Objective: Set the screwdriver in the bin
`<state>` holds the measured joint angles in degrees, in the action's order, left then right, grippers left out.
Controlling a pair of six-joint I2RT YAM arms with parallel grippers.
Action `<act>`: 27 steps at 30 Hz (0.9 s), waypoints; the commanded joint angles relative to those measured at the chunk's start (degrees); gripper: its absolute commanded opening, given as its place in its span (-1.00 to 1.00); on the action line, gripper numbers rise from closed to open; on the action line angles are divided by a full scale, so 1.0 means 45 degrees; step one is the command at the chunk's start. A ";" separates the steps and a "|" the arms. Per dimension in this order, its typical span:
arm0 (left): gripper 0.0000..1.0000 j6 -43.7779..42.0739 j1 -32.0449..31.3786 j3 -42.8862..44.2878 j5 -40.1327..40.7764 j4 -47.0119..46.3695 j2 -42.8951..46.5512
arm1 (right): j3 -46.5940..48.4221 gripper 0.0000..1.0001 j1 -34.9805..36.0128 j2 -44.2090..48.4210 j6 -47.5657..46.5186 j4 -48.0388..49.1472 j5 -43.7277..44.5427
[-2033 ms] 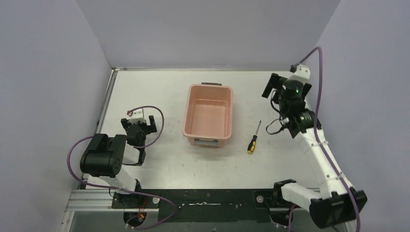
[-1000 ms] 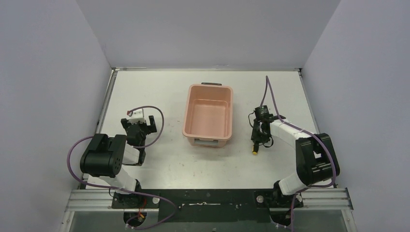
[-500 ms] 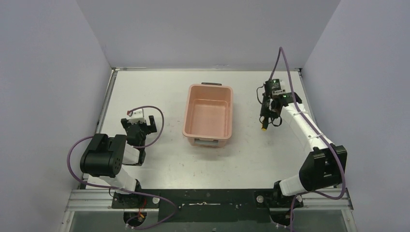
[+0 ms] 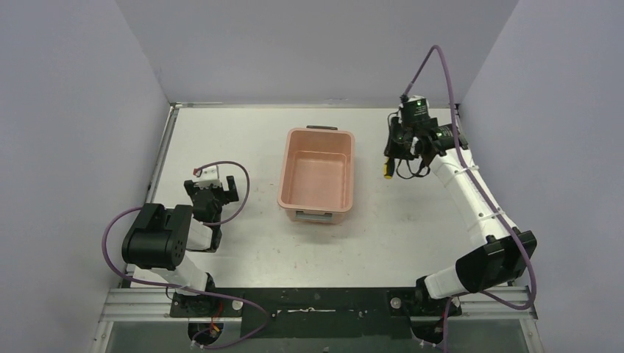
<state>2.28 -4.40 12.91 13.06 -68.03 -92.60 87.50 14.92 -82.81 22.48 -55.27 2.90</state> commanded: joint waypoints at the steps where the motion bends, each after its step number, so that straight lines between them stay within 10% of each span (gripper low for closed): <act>1: 0.94 -0.0058 0.0002 0.0296 0.0057 -0.0391 0.0052 | 0.0728 -1.00 0.2229 -0.0208 0.1377 0.2278 -0.1371; 11: 0.94 -0.0053 0.0002 0.0296 0.0066 -0.0395 0.0069 | 0.1781 -1.00 0.5129 -0.2914 0.1860 0.4338 -0.1395; 27: 0.94 -0.0057 -0.0013 0.0296 0.0067 -0.0381 0.0059 | 0.0572 -1.00 0.5578 -0.7029 0.0831 0.4290 -0.0262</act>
<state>2.28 -4.40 12.91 13.06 -68.01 -92.60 90.37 39.86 -112.66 27.88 -38.59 -2.15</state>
